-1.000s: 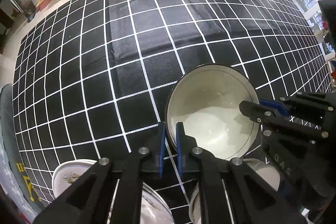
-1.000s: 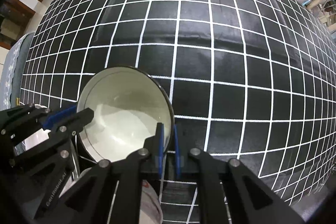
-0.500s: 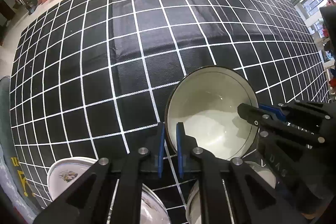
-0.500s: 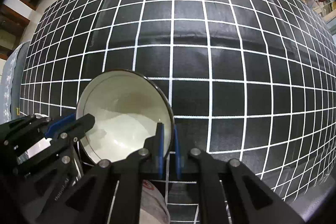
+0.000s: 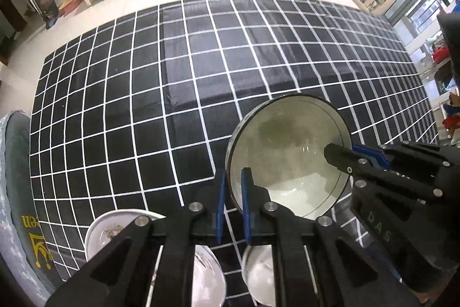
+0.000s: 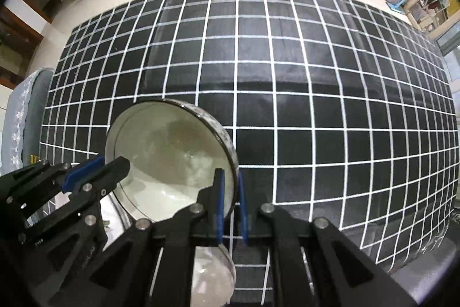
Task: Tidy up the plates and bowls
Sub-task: 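Lower the green-speckled bowl into the nested white bowls with both grippers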
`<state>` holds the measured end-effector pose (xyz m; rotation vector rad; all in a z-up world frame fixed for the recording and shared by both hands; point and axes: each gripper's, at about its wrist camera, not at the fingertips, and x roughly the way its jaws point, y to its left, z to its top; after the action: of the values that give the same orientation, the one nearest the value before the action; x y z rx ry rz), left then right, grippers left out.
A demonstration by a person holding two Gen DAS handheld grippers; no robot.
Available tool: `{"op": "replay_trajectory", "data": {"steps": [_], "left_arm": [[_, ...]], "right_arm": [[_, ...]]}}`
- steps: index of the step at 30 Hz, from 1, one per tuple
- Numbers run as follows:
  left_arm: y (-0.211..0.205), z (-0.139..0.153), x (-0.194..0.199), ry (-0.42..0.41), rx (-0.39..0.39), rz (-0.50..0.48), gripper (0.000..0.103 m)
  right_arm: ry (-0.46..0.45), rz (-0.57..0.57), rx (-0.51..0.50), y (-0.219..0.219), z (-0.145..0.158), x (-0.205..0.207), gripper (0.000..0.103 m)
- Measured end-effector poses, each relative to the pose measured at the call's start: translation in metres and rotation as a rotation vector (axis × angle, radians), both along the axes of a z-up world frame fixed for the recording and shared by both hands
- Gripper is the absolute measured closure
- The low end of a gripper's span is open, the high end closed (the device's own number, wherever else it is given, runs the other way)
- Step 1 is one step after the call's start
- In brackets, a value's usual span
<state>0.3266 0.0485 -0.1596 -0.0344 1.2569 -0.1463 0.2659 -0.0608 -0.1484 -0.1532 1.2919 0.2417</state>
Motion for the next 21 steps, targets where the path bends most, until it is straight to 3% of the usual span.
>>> {"op": "replay_trajectory", "data": {"steps": [11,21], "left_arm": [[-0.017,0.041,-0.036,-0.056,0.015,-0.019,0.094],[-0.020,0.028,-0.067,-0.056,0.022,-0.022,0.097]], "right_arm": [[-0.047,0.001,0.000,-0.021,0.038,-0.021,0.091],[-0.050,0.014,-0.022,-0.048,0.020,-0.065,0.091]]}}
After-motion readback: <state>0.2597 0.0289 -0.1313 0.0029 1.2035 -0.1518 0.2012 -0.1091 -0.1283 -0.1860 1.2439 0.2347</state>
